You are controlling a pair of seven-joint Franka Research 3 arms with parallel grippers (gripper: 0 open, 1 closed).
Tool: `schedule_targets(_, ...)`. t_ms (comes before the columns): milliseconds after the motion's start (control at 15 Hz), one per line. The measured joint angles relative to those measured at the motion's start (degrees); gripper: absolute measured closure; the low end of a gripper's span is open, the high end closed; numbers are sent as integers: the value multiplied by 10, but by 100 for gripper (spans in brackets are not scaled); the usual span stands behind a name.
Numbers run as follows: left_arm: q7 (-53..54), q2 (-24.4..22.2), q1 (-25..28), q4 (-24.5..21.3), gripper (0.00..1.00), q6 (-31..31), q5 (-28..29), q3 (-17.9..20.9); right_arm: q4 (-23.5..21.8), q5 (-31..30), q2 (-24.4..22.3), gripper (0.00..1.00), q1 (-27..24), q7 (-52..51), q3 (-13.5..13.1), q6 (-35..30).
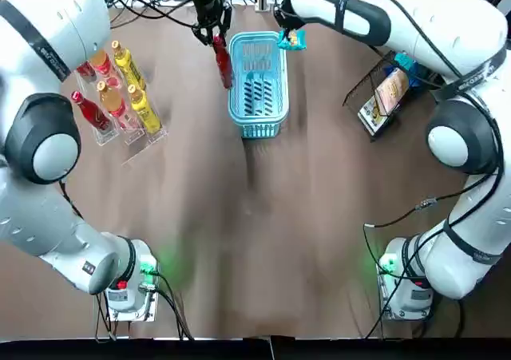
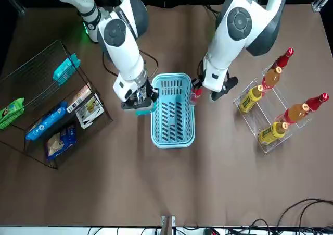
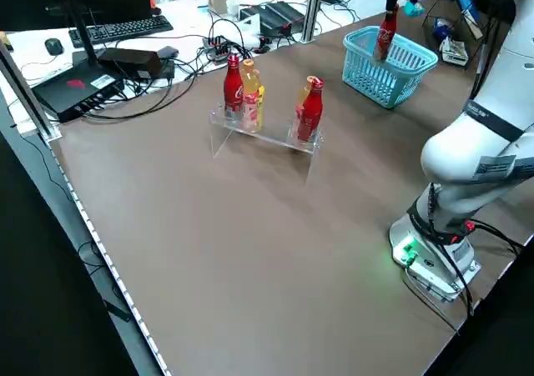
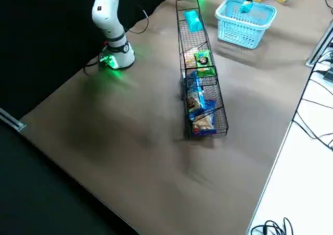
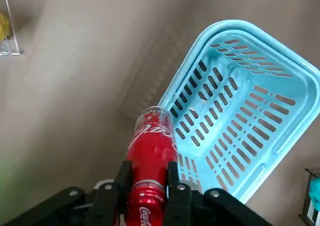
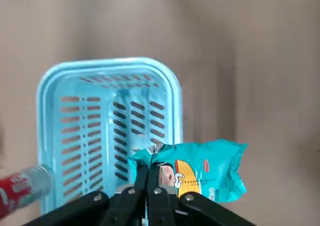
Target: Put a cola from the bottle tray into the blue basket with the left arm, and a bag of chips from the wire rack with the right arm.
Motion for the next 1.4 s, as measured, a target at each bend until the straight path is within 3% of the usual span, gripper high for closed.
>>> schedule_targets(467, -23, 5, -1, 4, 67, 9, 0, 0, 0, 0, 45, 97, 26, 1, 0, 105)
schedule_targets(867, -39, 6, -1, 8, 67, 9, 0, 0, 1, 0, 71, 96, 51, 3, 0, 151)
schedule_targets(933, -40, 6, -1, 8, 67, 9, 0, 0, 2, 0, 71, 93, 50, 3, -1, 159)
schedule_targets(1200, -42, 7, -1, 9, 67, 9, 0, 0, 3, 0, 71, 61, 50, 3, -5, 163)
schedule_targets(1400, -49, 9, -3, 10, 67, 10, 0, 0, 5, 0, 70, 61, 48, 3, -8, 163)
